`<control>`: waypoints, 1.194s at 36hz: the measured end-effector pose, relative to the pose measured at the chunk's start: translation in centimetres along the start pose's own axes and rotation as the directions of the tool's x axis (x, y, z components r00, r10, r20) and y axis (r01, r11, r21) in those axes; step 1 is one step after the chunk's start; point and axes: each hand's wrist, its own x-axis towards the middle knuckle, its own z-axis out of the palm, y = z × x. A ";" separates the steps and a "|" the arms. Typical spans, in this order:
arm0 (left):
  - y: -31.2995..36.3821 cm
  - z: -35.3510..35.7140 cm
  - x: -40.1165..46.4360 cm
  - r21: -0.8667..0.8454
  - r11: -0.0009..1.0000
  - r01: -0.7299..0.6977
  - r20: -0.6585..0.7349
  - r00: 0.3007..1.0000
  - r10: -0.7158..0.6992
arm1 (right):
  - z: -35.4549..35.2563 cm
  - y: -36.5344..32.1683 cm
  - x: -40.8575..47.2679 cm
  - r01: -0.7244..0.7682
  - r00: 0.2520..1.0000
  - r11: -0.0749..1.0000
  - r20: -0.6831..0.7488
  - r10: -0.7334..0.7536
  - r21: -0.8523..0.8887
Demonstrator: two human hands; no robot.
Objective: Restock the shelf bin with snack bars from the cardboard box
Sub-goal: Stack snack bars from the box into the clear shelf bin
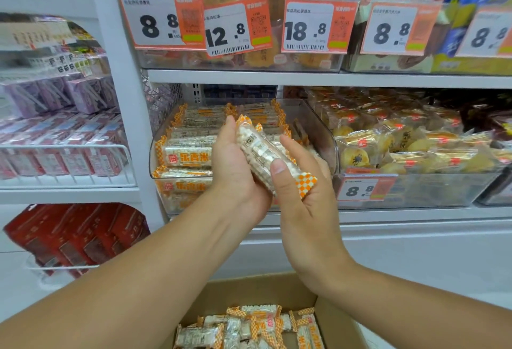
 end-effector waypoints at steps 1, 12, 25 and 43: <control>-0.2 0.0 0.0 -0.019 1.000 0.002 -0.007 1.000 -0.002 | 0.0 0.1 0.1 0.018 1.000 1.000 -0.017 -0.018 -0.014; 1.9 -0.8 -0.5 -0.120 0.992 0.051 0.110 0.993 -0.037 | -1.3 -0.2 1.3 0.154 0.985 0.968 0.106 -0.136 -0.196; 2.4 -1.4 0.0 0.011 0.994 0.106 0.027 0.994 -0.106 | -2.7 -1.2 2.4 0.110 0.955 0.916 0.297 0.010 -0.385; 4.6 -2.7 3.2 0.879 0.179 -0.441 0.269 0.771 0.578 | -5.4 -0.1 9.0 0.048 0.999 0.916 0.021 -0.043 -0.398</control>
